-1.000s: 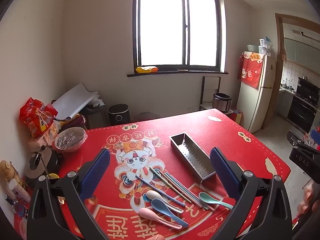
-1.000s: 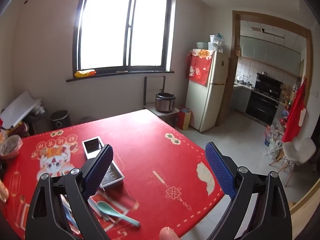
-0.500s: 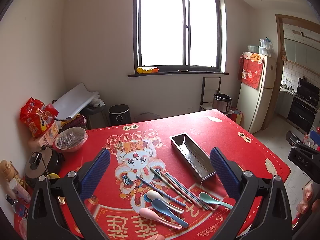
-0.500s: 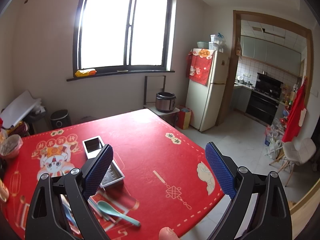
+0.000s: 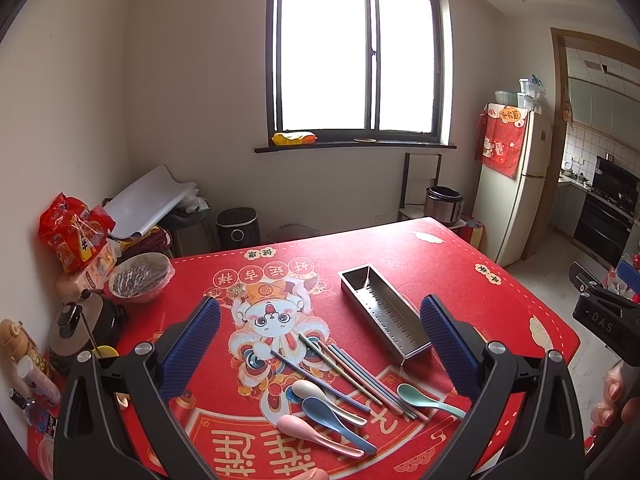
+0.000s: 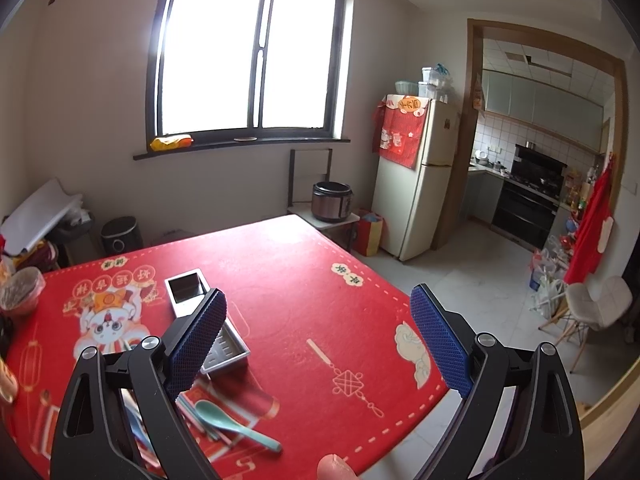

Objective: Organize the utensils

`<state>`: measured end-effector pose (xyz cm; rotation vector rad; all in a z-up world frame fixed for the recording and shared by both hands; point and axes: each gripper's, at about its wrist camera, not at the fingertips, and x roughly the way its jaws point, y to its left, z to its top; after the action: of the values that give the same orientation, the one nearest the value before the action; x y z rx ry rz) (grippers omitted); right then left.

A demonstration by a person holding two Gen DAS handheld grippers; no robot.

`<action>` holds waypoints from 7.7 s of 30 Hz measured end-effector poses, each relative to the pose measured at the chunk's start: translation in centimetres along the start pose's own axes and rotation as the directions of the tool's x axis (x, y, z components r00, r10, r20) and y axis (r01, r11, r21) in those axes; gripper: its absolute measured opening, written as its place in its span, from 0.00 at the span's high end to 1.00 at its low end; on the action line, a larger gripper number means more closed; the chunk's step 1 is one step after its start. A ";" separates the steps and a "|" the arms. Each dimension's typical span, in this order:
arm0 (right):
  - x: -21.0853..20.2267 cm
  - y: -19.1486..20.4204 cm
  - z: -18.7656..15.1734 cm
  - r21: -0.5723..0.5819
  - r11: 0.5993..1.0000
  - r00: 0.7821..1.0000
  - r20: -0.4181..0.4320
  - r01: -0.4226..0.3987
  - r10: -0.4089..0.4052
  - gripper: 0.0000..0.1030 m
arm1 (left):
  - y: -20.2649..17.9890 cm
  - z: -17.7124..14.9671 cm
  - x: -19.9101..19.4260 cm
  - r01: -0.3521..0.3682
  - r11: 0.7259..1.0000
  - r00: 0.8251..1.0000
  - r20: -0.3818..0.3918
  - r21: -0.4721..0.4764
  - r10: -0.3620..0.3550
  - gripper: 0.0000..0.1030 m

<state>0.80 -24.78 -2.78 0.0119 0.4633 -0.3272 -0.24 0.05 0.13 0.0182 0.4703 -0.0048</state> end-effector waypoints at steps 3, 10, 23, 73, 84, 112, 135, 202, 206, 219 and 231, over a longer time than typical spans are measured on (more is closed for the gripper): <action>0.1 0.0 -0.1 -0.001 1.000 1.000 -0.003 0.000 0.000 0.12 | -0.1 -0.3 -0.1 0.000 1.000 1.000 0.000 0.000 0.000 0.05; 0.0 0.1 -0.1 -0.003 1.000 1.000 -0.005 0.000 0.000 0.12 | -0.2 -0.6 0.1 0.002 1.000 1.000 -0.004 -0.001 -0.002 0.05; 0.6 0.3 -0.7 -0.002 1.000 1.000 -0.017 0.002 -0.002 0.12 | -0.2 -0.6 0.5 0.004 1.000 1.000 -0.007 -0.003 -0.004 0.05; 14.1 8.0 -1.9 -0.042 0.865 0.837 -0.281 -0.500 0.470 0.13 | 4.0 -6.5 8.3 -0.222 0.964 0.958 -0.215 -0.145 0.189 0.05; 17.8 13.4 -6.6 -0.220 0.717 0.717 -0.464 -0.662 0.520 0.12 | 7.9 -15.3 13.1 -0.401 0.850 0.829 -0.531 -0.342 0.177 0.05; 23.0 11.7 -9.0 -0.226 0.609 0.603 -0.596 -0.760 0.531 0.12 | 4.0 -23.3 19.4 -0.437 0.760 0.776 -0.629 -0.481 0.049 0.67; 23.4 12.3 -9.8 -0.125 0.576 0.509 -0.640 -0.808 0.575 0.12 | 4.6 -23.4 19.5 -0.382 0.880 0.731 -0.675 -0.281 0.102 0.92; 22.2 22.3 -17.9 0.026 0.461 0.277 -0.768 -0.887 0.577 0.94 | 8.7 -24.0 19.6 -0.191 0.904 0.835 -0.548 -0.383 -0.056 0.92; 22.2 21.6 -17.1 0.035 0.458 0.280 -0.749 -0.888 0.600 0.94 | 8.7 -24.0 19.5 -0.192 0.905 0.835 -0.548 -0.380 -0.053 0.92; 28.1 17.0 -9.3 0.040 0.629 0.477 -0.615 -0.776 0.628 0.94 | 8.5 -23.9 19.6 -0.202 0.906 0.834 -0.550 -0.372 -0.041 0.92; 35.0 16.4 -9.0 -0.149 0.779 0.649 -0.659 -0.609 0.381 0.94 | 8.3 -23.9 19.6 -0.210 0.906 0.831 -0.555 -0.368 -0.033 0.92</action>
<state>31.51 -19.24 -27.27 -0.1174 1.1295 0.3541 6.51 8.80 -29.89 -0.3925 1.0480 0.2027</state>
